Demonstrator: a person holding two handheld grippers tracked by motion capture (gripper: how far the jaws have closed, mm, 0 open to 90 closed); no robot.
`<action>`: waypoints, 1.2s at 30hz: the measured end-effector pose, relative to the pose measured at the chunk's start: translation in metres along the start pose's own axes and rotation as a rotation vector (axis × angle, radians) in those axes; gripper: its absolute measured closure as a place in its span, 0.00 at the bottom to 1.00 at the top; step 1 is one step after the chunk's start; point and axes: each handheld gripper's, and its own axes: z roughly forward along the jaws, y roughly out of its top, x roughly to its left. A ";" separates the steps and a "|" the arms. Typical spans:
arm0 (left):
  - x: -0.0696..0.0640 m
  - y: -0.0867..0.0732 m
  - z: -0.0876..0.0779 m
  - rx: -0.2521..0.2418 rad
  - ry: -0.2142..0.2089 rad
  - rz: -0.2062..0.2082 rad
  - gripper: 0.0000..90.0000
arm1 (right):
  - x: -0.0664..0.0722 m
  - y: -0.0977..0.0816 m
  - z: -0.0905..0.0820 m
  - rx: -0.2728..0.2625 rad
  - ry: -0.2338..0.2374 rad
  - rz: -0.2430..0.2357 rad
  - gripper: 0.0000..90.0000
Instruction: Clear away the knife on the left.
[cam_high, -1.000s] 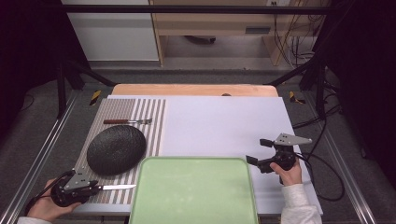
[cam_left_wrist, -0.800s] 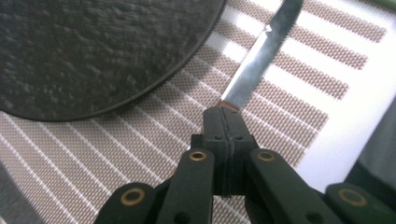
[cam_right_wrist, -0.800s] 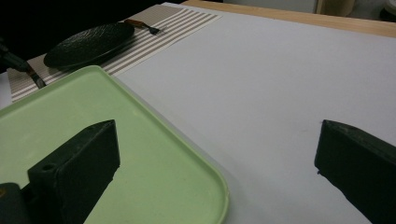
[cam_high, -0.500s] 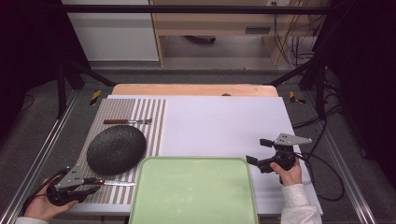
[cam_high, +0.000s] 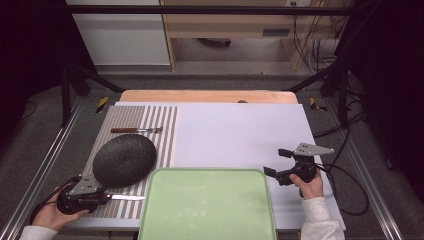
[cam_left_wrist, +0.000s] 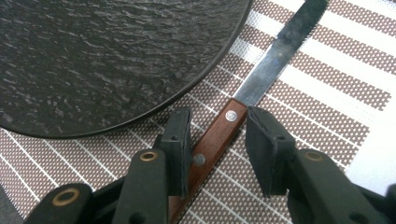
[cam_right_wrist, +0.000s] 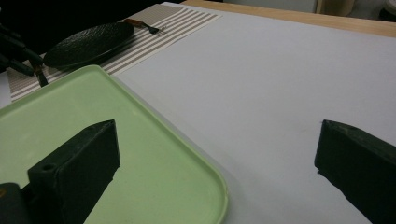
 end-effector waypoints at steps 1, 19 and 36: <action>0.000 0.000 0.000 0.002 -0.003 0.000 0.69 | 0.000 0.000 0.000 -0.001 0.000 -0.001 0.01; -0.014 0.000 -0.007 0.049 -0.014 0.066 0.77 | 0.001 0.001 0.000 0.000 0.001 -0.007 0.01; -0.023 0.007 -0.005 0.067 0.035 0.044 0.82 | 0.001 0.001 0.000 0.004 0.003 -0.009 0.01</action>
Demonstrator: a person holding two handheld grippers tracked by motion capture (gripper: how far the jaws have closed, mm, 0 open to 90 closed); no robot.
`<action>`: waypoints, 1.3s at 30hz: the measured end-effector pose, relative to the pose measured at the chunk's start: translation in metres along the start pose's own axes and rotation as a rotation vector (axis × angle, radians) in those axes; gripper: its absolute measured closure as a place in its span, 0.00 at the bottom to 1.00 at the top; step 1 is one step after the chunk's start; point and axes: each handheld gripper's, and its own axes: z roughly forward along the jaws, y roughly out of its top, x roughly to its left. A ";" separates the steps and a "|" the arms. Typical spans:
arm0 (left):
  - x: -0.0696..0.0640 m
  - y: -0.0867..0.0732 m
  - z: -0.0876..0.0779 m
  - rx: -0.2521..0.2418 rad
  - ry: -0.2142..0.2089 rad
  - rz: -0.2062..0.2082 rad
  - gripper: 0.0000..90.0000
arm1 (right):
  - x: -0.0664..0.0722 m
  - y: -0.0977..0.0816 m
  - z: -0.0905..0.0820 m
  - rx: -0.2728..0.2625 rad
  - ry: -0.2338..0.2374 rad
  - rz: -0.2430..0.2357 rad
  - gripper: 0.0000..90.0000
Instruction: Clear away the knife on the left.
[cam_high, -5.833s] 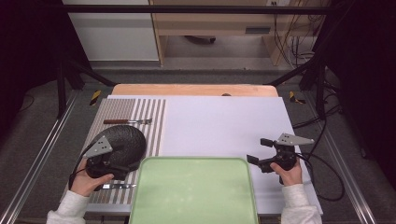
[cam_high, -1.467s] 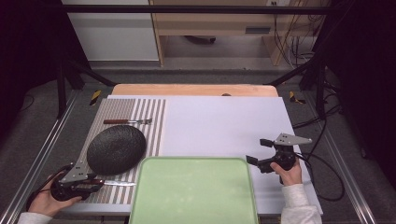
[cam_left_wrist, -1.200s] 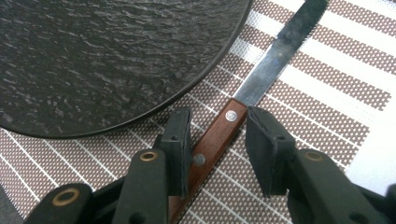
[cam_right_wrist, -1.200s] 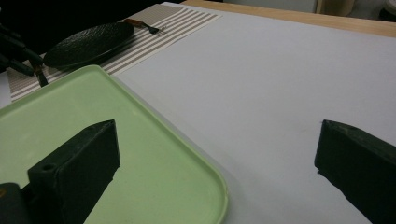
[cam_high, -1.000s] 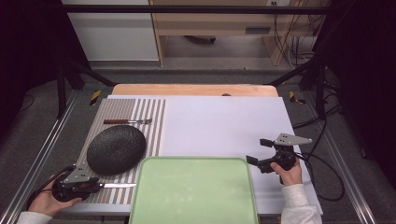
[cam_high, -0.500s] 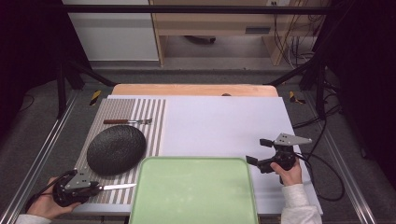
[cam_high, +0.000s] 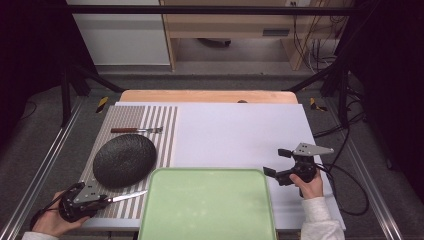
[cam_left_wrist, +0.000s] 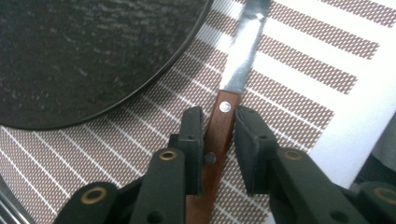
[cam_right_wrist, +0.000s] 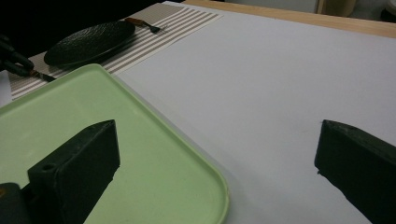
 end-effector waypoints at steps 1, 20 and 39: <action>0.000 0.001 0.000 0.006 0.001 0.002 0.82 | 0.000 0.000 0.000 0.001 0.000 -0.001 0.01; 0.002 0.009 0.004 0.046 -0.047 -0.019 0.85 | 0.000 0.000 0.000 0.001 0.002 0.000 0.01; 0.006 0.014 0.006 0.081 -0.071 -0.048 0.86 | 0.000 0.000 0.000 0.000 0.002 0.001 0.01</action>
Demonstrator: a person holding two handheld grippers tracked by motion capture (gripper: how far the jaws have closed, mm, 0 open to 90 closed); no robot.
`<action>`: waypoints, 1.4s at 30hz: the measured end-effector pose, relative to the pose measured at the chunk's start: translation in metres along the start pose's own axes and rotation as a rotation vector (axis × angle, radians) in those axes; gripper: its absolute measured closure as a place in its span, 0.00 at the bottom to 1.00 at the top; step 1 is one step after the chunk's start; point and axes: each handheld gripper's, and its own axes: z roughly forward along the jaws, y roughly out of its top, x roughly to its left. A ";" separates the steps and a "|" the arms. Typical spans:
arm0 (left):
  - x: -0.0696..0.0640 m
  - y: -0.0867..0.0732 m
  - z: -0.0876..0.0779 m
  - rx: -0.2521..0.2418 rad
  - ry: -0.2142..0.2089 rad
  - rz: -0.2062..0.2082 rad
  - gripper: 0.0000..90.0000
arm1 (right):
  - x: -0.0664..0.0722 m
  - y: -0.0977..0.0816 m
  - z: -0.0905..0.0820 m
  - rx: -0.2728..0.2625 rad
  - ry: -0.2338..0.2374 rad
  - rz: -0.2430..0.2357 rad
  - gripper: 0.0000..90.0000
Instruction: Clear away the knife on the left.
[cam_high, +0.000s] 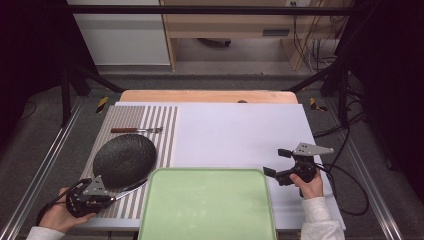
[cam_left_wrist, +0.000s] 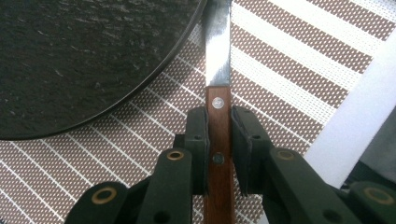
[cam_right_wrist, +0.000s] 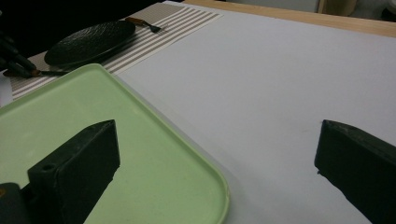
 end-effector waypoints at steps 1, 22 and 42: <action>0.001 0.000 0.000 -0.002 -0.003 -0.002 0.86 | 0.000 0.000 0.000 0.000 0.000 0.000 0.01; -0.002 -0.004 -0.011 -0.050 -0.018 -0.004 0.86 | 0.000 0.000 0.000 0.001 0.000 0.000 0.01; -0.016 0.025 -0.021 -0.110 -0.009 -0.009 0.86 | 0.000 0.000 -0.001 -0.001 0.001 -0.001 0.01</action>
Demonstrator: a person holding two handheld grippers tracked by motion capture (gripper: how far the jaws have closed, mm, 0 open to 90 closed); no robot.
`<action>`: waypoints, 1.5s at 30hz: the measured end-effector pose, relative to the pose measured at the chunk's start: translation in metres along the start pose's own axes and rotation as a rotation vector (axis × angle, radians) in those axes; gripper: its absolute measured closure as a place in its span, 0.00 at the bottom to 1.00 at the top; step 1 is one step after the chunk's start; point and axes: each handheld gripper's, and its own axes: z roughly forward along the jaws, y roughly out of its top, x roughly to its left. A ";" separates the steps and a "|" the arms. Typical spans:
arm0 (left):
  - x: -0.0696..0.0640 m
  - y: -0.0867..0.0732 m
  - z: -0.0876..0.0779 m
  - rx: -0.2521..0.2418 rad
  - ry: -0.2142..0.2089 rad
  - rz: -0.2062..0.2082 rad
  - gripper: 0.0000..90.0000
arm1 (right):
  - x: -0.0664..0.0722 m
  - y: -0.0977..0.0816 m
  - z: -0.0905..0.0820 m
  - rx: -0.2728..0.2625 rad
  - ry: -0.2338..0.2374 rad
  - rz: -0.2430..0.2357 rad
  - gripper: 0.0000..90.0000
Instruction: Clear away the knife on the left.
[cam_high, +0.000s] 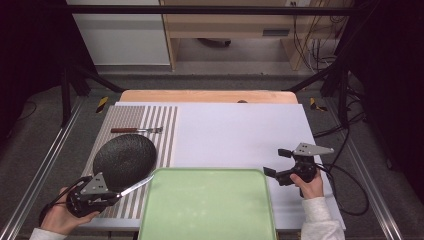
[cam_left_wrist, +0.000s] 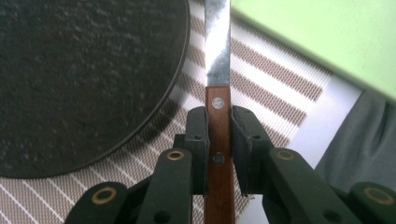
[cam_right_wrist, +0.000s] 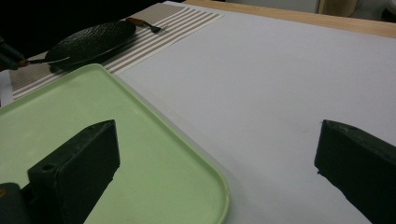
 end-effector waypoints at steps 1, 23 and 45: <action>-0.001 0.002 0.000 -0.003 0.003 -0.002 0.86 | 0.000 0.000 0.000 0.000 0.000 0.000 0.01; -0.013 0.043 0.008 -0.088 0.050 -0.166 0.86 | 0.000 0.000 0.000 0.002 0.000 -0.003 0.01; -0.052 0.072 0.017 -0.133 0.068 -0.254 0.86 | 0.000 0.000 0.000 0.003 -0.001 -0.006 0.01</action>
